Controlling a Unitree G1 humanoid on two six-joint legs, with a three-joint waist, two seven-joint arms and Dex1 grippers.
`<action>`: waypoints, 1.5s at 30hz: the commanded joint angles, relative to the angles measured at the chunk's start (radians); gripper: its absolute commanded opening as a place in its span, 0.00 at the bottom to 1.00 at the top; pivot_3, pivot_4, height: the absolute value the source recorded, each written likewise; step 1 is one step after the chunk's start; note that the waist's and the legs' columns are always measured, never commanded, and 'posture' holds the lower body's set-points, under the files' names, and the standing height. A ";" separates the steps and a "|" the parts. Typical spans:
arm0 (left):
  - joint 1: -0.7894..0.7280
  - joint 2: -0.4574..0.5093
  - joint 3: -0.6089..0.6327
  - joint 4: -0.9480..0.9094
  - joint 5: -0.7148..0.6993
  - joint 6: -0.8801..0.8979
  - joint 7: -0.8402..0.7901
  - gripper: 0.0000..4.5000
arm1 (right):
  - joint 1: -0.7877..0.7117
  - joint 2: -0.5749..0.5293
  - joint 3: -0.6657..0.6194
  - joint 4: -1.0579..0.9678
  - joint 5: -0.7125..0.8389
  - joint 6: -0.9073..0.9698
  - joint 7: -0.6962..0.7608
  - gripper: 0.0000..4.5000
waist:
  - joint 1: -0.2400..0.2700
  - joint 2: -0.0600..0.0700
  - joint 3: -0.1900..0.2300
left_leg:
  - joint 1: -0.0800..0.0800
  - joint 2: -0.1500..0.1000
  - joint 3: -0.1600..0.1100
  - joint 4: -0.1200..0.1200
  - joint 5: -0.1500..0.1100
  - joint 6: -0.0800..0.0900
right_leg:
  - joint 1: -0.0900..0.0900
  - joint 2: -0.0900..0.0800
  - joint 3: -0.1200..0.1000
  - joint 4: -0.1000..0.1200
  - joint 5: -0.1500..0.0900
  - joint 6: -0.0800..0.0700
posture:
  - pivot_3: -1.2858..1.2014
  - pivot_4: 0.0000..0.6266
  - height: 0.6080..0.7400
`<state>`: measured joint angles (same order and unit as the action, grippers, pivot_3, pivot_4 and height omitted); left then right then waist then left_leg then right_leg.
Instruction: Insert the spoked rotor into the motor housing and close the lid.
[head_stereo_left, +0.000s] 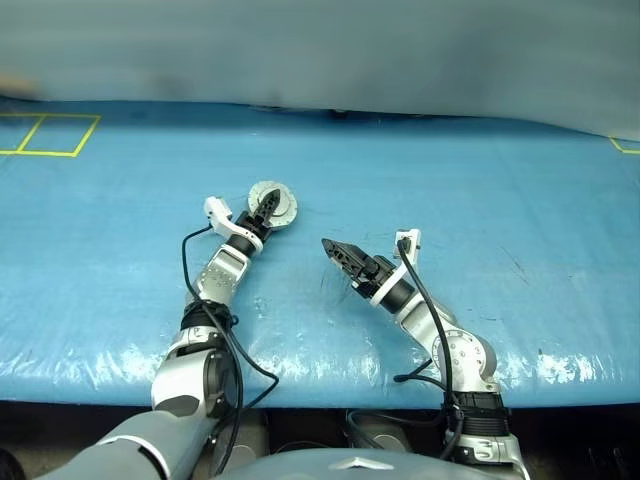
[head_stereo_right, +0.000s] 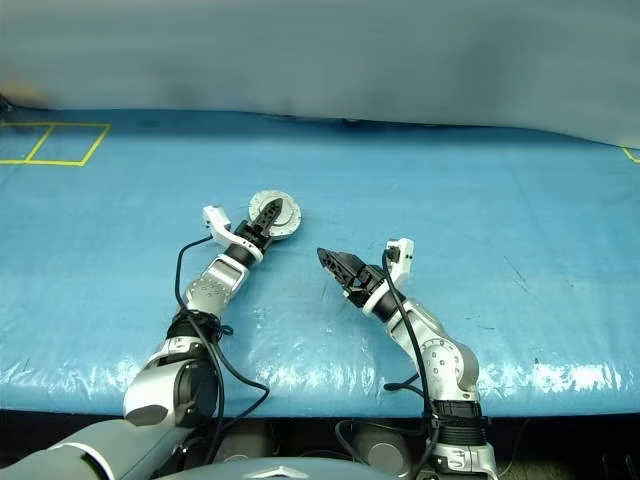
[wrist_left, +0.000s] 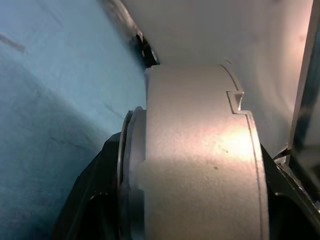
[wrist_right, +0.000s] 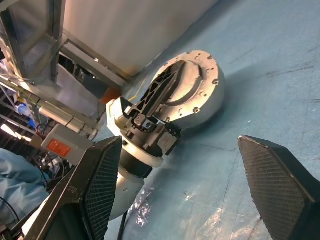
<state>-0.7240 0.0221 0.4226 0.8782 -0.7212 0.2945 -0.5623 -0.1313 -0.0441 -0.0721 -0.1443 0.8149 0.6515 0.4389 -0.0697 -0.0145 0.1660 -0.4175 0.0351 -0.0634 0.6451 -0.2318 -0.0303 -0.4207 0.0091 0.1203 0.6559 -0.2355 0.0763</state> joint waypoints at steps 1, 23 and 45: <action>-0.054 0.005 0.008 0.022 0.015 -0.026 -0.020 0.56 | 0.007 -0.001 0.003 -0.045 -0.008 -0.027 0.010 0.86 | -0.001 0.000 0.000 | 0.000 0.000 0.000 0.000 0.000 0.000 | 0.000 0.000 0.000 0.000 0.000 0.000 | 0.52 0.24 1.00; 0.343 0.129 -0.058 -0.484 0.143 -0.273 -0.046 0.99 | -0.011 -0.026 0.035 0.039 -0.277 -0.325 0.022 0.86 | -0.010 0.001 0.000 | 0.007 0.000 0.001 0.001 0.001 -0.001 | 0.005 0.000 0.001 0.004 0.000 0.000 | 0.52 0.24 1.00; 0.474 0.210 -0.467 -0.466 0.548 -0.727 -0.273 1.00 | 0.051 -0.399 0.025 0.201 -0.552 -0.694 0.294 0.99 | 0.004 0.001 -0.001 | 0.009 0.000 0.002 0.002 0.001 -0.001 | 0.007 0.000 0.001 0.004 0.000 0.000 | 0.52 0.24 1.00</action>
<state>-0.2353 0.2360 -0.0481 0.4167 -0.1776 -0.3940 -0.8493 -0.0773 -0.4326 -0.0260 0.0765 0.2606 -0.0210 0.7345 -0.0657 -0.0135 0.1655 -0.4088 0.0352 -0.0618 0.6475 -0.2312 -0.0314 -0.4136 0.0086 0.1217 0.6599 -0.2349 0.0767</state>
